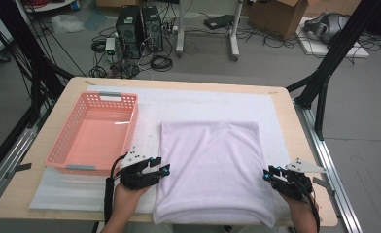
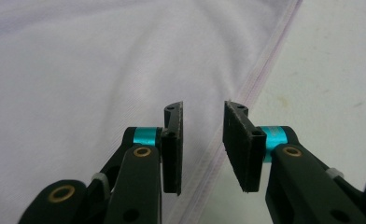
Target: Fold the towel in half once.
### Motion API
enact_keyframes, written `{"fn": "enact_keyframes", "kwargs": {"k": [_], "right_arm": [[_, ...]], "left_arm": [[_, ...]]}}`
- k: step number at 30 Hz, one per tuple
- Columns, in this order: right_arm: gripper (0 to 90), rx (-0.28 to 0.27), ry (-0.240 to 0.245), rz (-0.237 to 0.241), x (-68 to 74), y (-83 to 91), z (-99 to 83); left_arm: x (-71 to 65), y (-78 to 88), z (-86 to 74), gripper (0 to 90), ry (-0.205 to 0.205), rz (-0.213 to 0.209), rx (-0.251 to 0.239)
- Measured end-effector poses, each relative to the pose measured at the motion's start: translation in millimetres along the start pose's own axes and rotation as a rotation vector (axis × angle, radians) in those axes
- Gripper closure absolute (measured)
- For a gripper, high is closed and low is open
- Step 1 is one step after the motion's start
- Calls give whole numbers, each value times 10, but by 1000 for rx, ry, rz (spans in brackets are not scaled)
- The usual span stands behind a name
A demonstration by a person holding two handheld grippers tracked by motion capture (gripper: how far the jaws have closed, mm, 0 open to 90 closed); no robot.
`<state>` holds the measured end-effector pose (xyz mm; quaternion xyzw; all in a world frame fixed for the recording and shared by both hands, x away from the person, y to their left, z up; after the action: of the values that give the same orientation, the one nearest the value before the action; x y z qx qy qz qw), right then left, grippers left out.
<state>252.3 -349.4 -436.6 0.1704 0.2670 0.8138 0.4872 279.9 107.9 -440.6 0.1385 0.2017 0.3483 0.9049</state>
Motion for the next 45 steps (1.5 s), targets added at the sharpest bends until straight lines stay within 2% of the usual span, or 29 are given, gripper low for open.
{"fn": "enact_keyframes", "kwargs": {"k": [2, 4, 5, 6, 8, 10, 14, 16, 18, 19, 22, 24, 25, 26, 27, 28, 30, 32, 34, 36, 39, 41, 43, 44, 45], "right_arm": [[703, -3, -4, -2, -50, -52, 45], [711, -6, -9, -2, -103, -107, 98], [711, -5, -12, -2, -129, -138, 126], [711, -6, -12, -7, -162, -175, 157], [711, -9, -15, -7, -226, -245, 217], [711, -14, -23, -3, -305, -350, 296], [709, 9, -17, -5, -432, -549, 425], [688, 17, -13, 3, -494, -640, 478], [612, 28, -38, 4, -551, -728, 519], [565, 37, -46, -9, -575, -772, 536], [511, 61, -76, -38, -628, -896, 565], [542, 88, -87, -44, -630, -974, 544], [580, 84, -95, -57, -620, -989, 532], [708, 84, -109, -55, -615, -981, 535], [844, 81, -117, 2, -611, -976, 531], [851, 83, -109, -3, -595, -976, 532], [872, 94, -78, -20, -562, -963, 546], [879, 97, -91, -29, -582, -930, 535], [880, 91, -99, -57, -621, -860, 500], [880, 94, -112, -64, -669, -773, 436], [880, 95, -107, -91, -717, -659, 351], [878, 92, -100, -103, -735, -618, 331], [859, 73, -97, -84, -745, -599, 330], [819, 57, -94, -65, -742, -596, 339], [743, 50, -93, -63, -741, -593, 349]], "left_arm": [[60, -89, 48, 560, 16, -1, 2], [109, -185, 91, 577, 7, 11, 2], [130, -227, 111, 582, 16, 17, 0], [146, -261, 140, 603, 14, 12, -7], [167, -321, 204, 636, -10, 10, -45], [217, -383, 256, 648, -10, 12, -72], [351, -542, 346, 626, -6, 35, -42], [449, -624, 382, 597, 14, 79, -23], [515, -672, 396, 565, 25, 130, -20], [534, -682, 396, 546, 24, 157, -28], [575, -741, 389, 488, 42, 212, 15], [605, -788, 365, 459, 71, 243, 63], [628, -798, 362, 449, 94, 251, 74], [645, -799, 364, 449, 115, 258, 73], [657, -798, 363, 448, 122, 260, 77], [665, -806, 360, 454, 133, 255, 81], [666, -824, 362, 483, 128, 236, 101], [656, -840, 365, 533, 112, 217, 119], [639, -842, 367, 538, 111, 188, 113], [627, -843, 368, 534, 115, 152, 103], [576, -856, 389, 533, 86, 113, 74], [541, -862, 433, 532, 51, 106, 63], [546, -876, 487, 520, 40, 115, 38], [560, -877, 498, 520, 45, 123, 15], [605, -894, 511, 519, 49, 142, 28]]}}
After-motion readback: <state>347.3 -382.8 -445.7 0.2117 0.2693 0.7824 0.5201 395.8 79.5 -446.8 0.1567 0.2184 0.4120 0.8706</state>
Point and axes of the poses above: each handheld gripper's, and its own axes: y roughly backward along the jaws, z roughly out of its top, x roughly to its left, the point moved 1 cm from there along -y, roughly forward along the jaws, and after that the axes turned 2 degrees about -z, right-handed, at the moved point
